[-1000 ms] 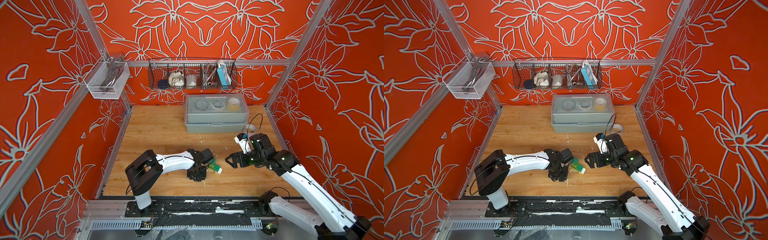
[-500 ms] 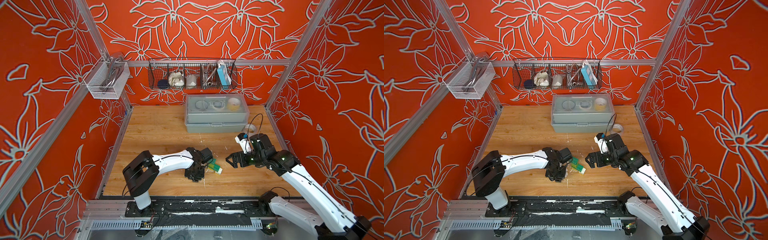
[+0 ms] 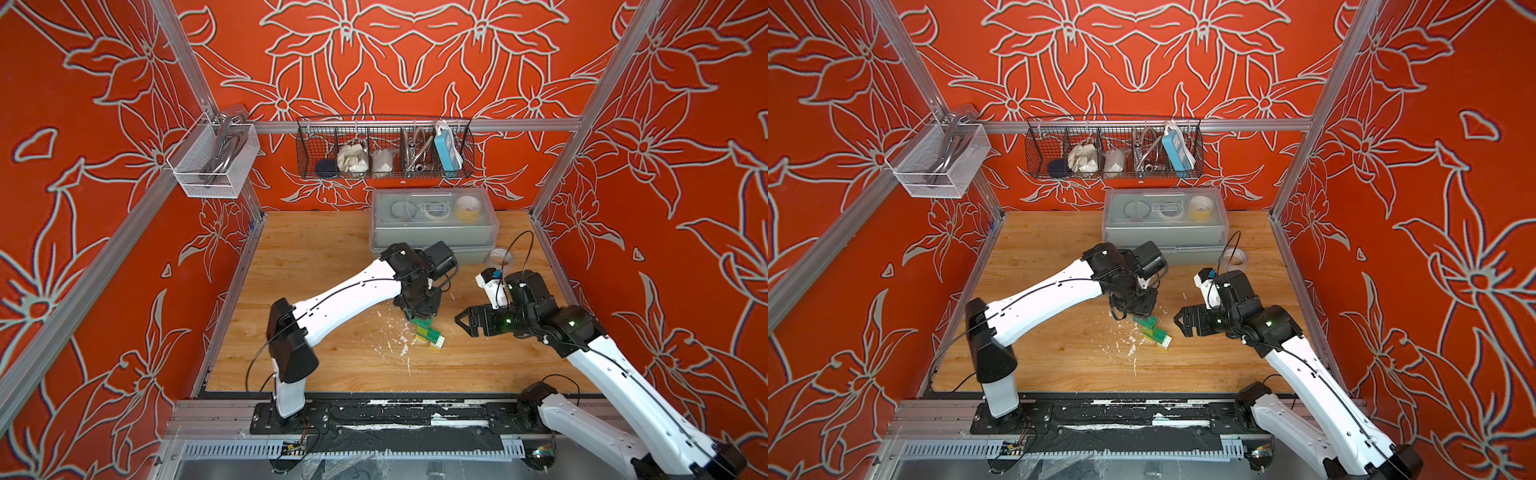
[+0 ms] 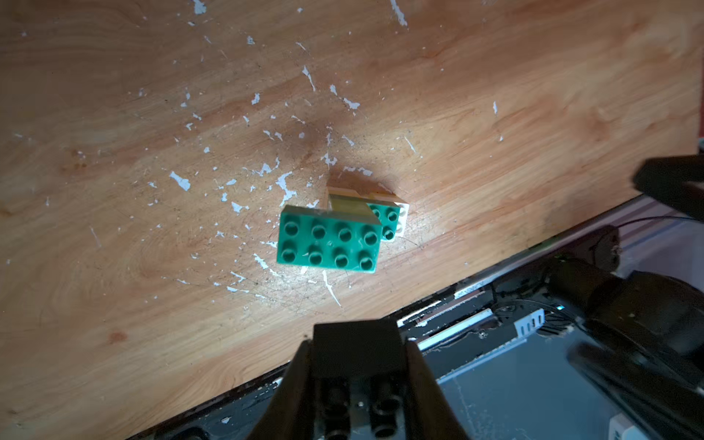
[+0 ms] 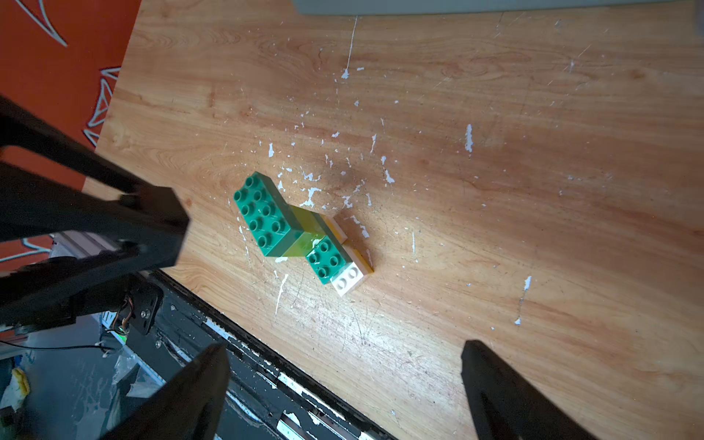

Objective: Assemble a giraffe with lego
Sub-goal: Assemble the lego brick with the lego brick.

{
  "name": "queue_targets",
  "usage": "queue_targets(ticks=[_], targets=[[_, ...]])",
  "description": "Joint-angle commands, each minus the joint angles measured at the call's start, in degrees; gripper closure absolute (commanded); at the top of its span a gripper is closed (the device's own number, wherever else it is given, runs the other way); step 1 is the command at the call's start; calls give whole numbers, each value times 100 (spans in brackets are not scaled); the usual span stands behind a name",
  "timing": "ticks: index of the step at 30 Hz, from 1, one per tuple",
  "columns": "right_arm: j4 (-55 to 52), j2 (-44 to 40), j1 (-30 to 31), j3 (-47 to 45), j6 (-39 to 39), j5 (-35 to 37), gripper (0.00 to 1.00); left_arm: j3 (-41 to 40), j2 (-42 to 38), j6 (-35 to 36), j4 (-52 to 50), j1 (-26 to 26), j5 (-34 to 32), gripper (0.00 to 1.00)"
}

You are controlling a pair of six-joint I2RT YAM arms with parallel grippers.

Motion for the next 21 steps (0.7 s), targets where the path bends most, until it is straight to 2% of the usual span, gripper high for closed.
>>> queue_targets(ticks=[1,21], targets=[[-165,-157,-146,-38,-18,-89,0,407,327,451,-661,32,75,74],[-140,-194,-540,-112,-73,-351,0,1040,1133,662,-778,23,126,74]])
